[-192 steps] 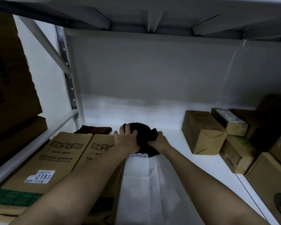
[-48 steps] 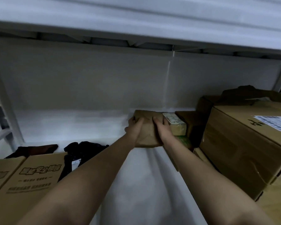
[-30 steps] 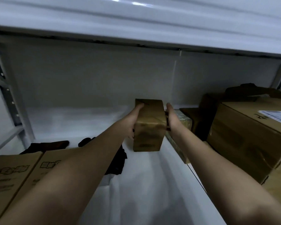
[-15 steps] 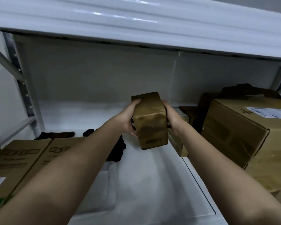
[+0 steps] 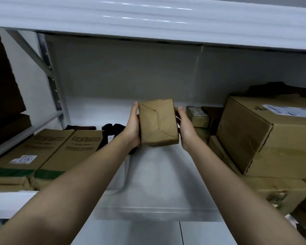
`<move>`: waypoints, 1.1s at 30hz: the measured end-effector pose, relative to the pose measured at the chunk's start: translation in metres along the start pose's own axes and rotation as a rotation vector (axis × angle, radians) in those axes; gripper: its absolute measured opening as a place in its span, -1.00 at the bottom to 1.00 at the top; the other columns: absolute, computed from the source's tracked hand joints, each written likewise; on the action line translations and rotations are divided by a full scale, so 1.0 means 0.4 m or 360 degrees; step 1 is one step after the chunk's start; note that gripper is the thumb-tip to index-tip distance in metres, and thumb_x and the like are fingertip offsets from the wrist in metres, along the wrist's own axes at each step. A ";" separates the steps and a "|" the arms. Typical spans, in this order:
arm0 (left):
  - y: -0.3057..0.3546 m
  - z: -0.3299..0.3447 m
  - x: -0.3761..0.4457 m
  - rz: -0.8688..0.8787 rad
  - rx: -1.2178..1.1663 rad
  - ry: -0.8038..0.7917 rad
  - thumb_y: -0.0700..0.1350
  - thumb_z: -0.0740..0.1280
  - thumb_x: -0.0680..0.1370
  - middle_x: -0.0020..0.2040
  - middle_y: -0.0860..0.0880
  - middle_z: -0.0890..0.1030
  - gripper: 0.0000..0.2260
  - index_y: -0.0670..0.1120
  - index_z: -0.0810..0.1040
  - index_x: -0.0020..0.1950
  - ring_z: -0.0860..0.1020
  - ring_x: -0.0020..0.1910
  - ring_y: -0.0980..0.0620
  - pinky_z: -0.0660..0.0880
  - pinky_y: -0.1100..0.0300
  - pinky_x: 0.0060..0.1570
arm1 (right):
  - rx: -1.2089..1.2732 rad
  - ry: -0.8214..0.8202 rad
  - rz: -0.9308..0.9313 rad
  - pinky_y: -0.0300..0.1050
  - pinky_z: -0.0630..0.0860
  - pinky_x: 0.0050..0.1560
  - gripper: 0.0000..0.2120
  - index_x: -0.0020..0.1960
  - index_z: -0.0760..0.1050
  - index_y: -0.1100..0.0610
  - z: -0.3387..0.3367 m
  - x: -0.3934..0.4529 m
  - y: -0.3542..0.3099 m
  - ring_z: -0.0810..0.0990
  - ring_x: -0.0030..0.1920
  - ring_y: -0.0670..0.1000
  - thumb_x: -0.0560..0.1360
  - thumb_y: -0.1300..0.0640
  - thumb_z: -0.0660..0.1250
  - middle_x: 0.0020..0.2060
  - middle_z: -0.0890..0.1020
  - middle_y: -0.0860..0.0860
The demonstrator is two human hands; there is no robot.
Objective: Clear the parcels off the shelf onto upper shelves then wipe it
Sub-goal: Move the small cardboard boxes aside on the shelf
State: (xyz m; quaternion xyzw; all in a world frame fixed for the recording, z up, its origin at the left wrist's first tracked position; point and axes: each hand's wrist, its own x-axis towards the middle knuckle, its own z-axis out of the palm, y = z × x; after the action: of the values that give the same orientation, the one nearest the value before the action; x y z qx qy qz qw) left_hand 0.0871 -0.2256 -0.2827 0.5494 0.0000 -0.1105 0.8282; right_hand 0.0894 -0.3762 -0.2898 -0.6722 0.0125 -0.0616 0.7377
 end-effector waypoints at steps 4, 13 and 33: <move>0.011 -0.028 -0.042 0.0035 -0.0022 0.0113 0.44 0.05 0.47 0.15 -0.16 0.63 -0.28 -0.09 0.55 0.28 0.61 0.12 -0.15 0.54 -0.04 0.03 | -0.0067 0.0006 -0.0192 0.01 0.41 0.33 -0.67 0.16 0.54 -0.01 0.038 -0.037 0.000 0.51 0.21 -0.01 0.63 -0.10 0.06 0.18 0.56 -0.01; 0.068 -0.131 -0.127 0.0202 -0.0030 0.0272 0.33 0.17 0.51 0.10 -0.08 0.66 -0.47 0.02 0.50 0.30 0.64 0.03 -0.07 0.53 0.02 0.02 | -0.0085 -0.0196 -0.0207 -0.14 0.33 0.28 -0.58 0.43 0.24 -0.07 0.179 -0.103 -0.002 0.39 0.24 -0.08 0.62 -0.16 0.04 0.19 0.43 -0.17; 0.121 -0.392 -0.204 -0.0127 0.0322 0.0246 0.27 0.20 0.53 -0.07 -0.11 0.67 -0.59 -0.04 0.62 -0.01 0.60 -0.05 -0.07 0.47 0.06 -0.10 | -0.0215 -0.0154 0.0281 0.03 0.52 0.17 -0.19 0.10 0.59 -0.12 0.409 -0.129 0.121 0.62 0.08 0.02 0.11 -0.61 0.08 0.06 0.65 -0.04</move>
State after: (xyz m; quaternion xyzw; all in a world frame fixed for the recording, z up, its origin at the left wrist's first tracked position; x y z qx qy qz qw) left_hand 0.0353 -0.0501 -0.2909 0.6366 0.0746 -0.1001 0.7610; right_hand 0.0582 -0.2041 -0.3256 -0.7188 0.0401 0.0370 0.6931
